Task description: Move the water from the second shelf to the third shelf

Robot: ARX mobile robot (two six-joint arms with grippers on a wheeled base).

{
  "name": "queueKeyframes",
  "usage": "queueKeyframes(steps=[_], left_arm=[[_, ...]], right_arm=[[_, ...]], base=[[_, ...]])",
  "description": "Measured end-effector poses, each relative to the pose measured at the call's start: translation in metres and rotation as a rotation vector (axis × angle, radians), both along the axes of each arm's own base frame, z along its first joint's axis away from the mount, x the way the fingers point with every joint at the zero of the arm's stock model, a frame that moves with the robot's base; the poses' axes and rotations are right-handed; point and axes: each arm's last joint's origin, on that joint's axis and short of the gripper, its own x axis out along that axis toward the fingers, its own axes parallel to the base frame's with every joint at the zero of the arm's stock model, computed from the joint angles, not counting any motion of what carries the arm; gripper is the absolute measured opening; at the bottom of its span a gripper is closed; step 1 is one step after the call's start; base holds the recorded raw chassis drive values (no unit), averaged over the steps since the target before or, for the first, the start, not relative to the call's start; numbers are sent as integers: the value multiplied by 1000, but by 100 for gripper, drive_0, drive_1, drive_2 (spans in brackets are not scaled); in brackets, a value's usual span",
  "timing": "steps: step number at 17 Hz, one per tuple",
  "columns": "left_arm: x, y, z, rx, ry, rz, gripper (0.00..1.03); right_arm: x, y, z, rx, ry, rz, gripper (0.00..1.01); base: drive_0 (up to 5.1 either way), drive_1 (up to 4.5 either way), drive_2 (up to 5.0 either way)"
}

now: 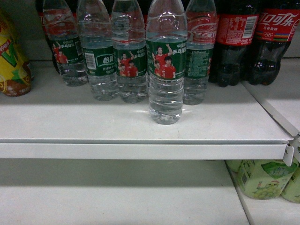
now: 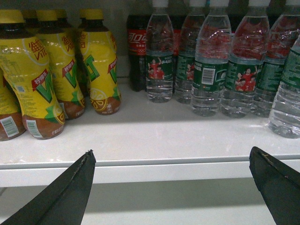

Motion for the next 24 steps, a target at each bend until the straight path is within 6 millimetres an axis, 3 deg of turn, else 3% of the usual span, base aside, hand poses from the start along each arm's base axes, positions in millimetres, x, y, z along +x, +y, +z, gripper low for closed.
queueKeyframes(steps=[2,4,5,7,10,18,24], left_arm=[[0,0,0,0,0,0,98],[0,0,0,0,0,0,98],[0,0,0,0,0,0,98],[0,0,0,0,0,0,98],[0,0,0,0,0,0,98],[0,0,0,0,0,0,98],[0,0,0,0,0,0,98]], right_arm=[[10,14,-6,-7,25,48,98],[52,93,-30,-70,97,279,98],[64,113,-35,-82,123,330,98],[77,133,-42,-97,159,377,98],[86,152,-45,-111,182,415,98],[93,167,-43,-117,188,445,98],[125,195,-41,-148,217,387,98]], base=[[0,0,0],[0,0,0],[0,0,0],[0,0,0],[0,0,0],[0,0,0],[0,0,0]])
